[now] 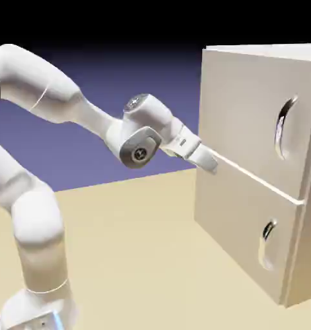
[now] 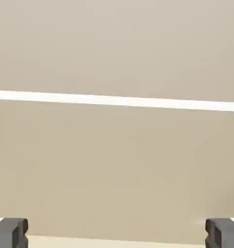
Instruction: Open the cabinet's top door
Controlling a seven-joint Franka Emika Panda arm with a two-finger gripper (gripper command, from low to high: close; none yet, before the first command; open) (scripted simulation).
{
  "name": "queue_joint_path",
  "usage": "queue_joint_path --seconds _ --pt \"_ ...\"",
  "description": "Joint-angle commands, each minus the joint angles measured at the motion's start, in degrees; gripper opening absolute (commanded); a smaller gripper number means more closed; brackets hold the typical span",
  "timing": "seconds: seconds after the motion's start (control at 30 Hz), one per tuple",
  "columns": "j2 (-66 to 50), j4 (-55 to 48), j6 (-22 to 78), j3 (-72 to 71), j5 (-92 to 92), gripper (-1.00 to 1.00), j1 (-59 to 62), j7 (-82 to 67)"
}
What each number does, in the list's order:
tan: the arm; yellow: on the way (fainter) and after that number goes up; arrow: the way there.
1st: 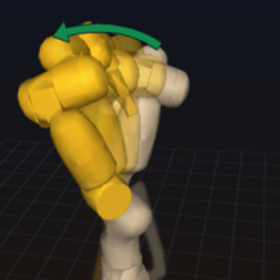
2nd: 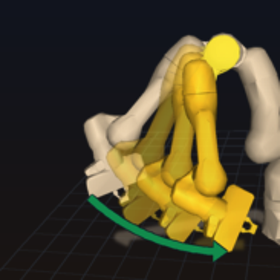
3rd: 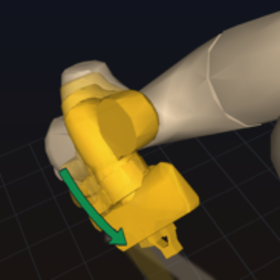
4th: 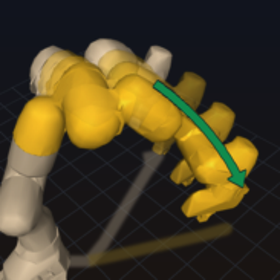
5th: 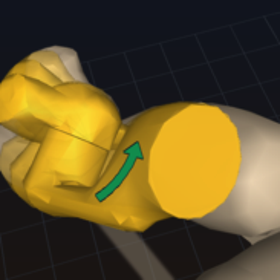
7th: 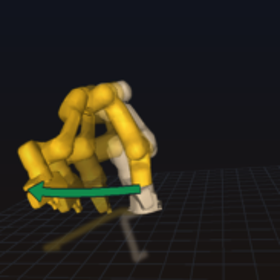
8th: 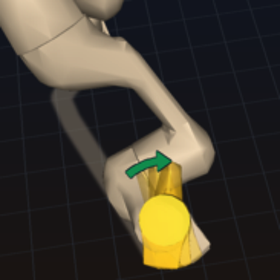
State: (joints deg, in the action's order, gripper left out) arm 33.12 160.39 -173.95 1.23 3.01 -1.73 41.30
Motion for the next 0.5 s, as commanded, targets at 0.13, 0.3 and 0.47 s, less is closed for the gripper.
queue_joint_path --seconds 0.13,0.3,0.47 --pt "1.9 -2.5 0.2 5.1 12.5 1.00 -4.3 -4.8" --pt "3.8 -5.1 0.5 10.2 24.9 1.00 -8.6 -9.6" --pt "5.7 -7.6 0.7 15.3 37.4 1.00 -12.9 -14.3"
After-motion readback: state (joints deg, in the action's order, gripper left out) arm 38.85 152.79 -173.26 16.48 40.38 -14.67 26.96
